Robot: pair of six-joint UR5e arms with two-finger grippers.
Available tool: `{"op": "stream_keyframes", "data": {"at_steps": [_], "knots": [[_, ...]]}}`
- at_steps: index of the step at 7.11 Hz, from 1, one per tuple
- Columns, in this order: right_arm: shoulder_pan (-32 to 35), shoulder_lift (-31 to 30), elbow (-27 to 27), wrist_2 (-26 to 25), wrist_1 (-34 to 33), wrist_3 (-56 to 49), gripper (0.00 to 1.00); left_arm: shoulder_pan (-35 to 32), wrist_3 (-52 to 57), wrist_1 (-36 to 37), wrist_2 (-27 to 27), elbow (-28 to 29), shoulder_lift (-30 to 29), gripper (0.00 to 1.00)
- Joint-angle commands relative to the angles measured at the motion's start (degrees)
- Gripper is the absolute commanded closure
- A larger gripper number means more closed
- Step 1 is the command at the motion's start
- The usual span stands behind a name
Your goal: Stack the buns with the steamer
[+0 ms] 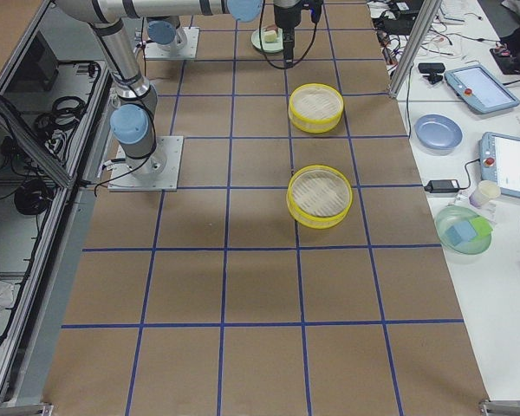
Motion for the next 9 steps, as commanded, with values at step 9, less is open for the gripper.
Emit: {"op": "stream_keyframes", "data": {"at_steps": [9], "knots": [[-4.2, 0.6, 0.0, 0.5, -0.3, -9.4, 0.0, 11.4, 3.2, -3.9, -1.6, -6.3, -2.6, 0.0]]}}
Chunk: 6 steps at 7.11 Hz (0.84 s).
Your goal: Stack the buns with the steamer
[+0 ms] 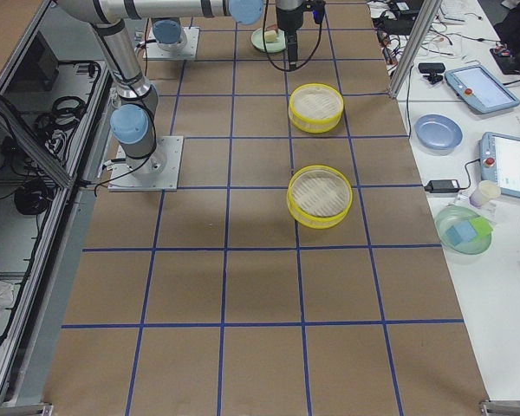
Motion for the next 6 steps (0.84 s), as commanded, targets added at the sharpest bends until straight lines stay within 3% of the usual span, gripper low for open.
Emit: {"op": "stream_keyframes", "data": {"at_steps": [1, 2, 6], "knots": [[-3.5, 0.2, 0.0, -0.2, 0.2, -2.0, 0.0, 2.3, 0.7, 5.2, -1.4, -6.7, -2.6, 0.0], [-5.0, 0.4, 0.0, -0.3, -0.1, -2.0, 0.0, 2.4, 0.7, 7.5, -1.3, -9.0, -4.4, 0.0], [-15.6, 3.6, -0.1, 0.4, -0.7, -8.1, 0.0, 2.4, -0.2, 10.0, -0.9, -9.4, -14.6, 0.01]]}}
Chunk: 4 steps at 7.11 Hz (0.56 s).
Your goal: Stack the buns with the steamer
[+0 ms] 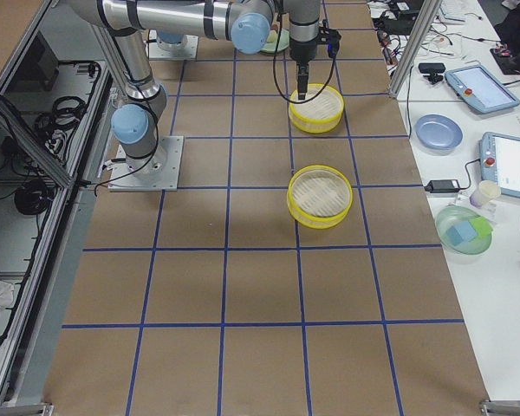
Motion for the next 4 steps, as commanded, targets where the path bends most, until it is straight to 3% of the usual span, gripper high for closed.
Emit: {"op": "stream_keyframes", "data": {"at_steps": [1, 4], "knots": [[-6.5, 4.9, 0.0, 0.1, -3.5, -8.3, 0.0, 0.0, 0.0, 0.6, 0.2, 0.0, -4.4, 0.01], [-14.8, 12.1, 0.0, 0.7, -10.9, -20.3, 0.0, 0.0, 0.3, 0.5, 0.8, -0.2, -7.7, 0.01]]}}
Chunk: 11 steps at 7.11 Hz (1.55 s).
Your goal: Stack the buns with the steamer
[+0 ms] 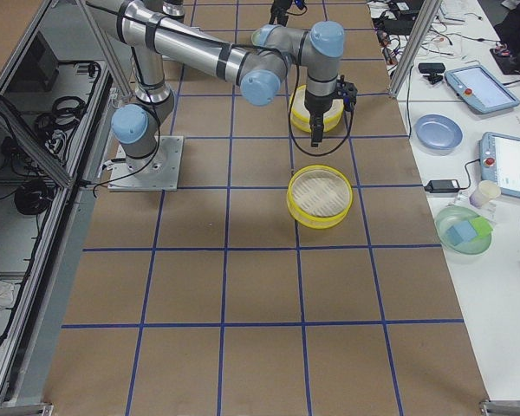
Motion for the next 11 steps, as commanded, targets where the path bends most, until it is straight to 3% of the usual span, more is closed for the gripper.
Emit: {"op": "stream_keyframes", "data": {"at_steps": [1, 2, 4, 6, 7, 8, 9, 10, 11], "knots": [[-4.9, 7.3, 0.0, 2.8, -8.3, -8.2, 0.0, 0.0, 0.2, 0.0, 0.4, 0.0, -2.0, 0.01], [-6.0, 12.5, -0.4, 3.0, -17.3, -12.4, 0.0, 0.0, 0.8, -0.1, 0.8, 0.0, -2.6, 0.01], [-10.1, 16.3, -0.4, 5.7, -18.4, -16.1, 0.0, 0.0, 1.0, 0.1, 2.5, 0.0, -3.6, 0.03], [-11.5, 18.5, -0.4, 5.1, -18.5, -18.0, 0.01, 0.0, 1.1, 0.1, 2.4, 0.3, -3.9, 0.75], [-11.5, 18.7, -0.3, 4.8, -18.5, -18.1, 0.18, 0.0, 1.1, 0.1, 2.4, 0.7, -3.9, 1.0], [-11.5, 20.5, -0.1, 5.1, -18.6, -18.1, 0.19, 0.0, 1.1, 0.3, 2.2, 0.9, -3.8, 1.0], [-11.5, 21.5, -0.1, 4.4, -18.7, -19.3, 0.42, -0.1, 0.3, 0.7, 1.8, 1.6, -3.0, 1.0], [-11.5, 21.6, -0.1, 3.6, -18.5, -21.5, 0.6, -1.0, -1.0, 0.8, -2.1, 4.1, -1.4, 1.0], [-11.5, 21.6, -0.2, 3.6, -19.1, -21.5, 0.67, -2.2, -7.5, 0.7, -8.2, 7.0, -0.1, 1.0]]}}
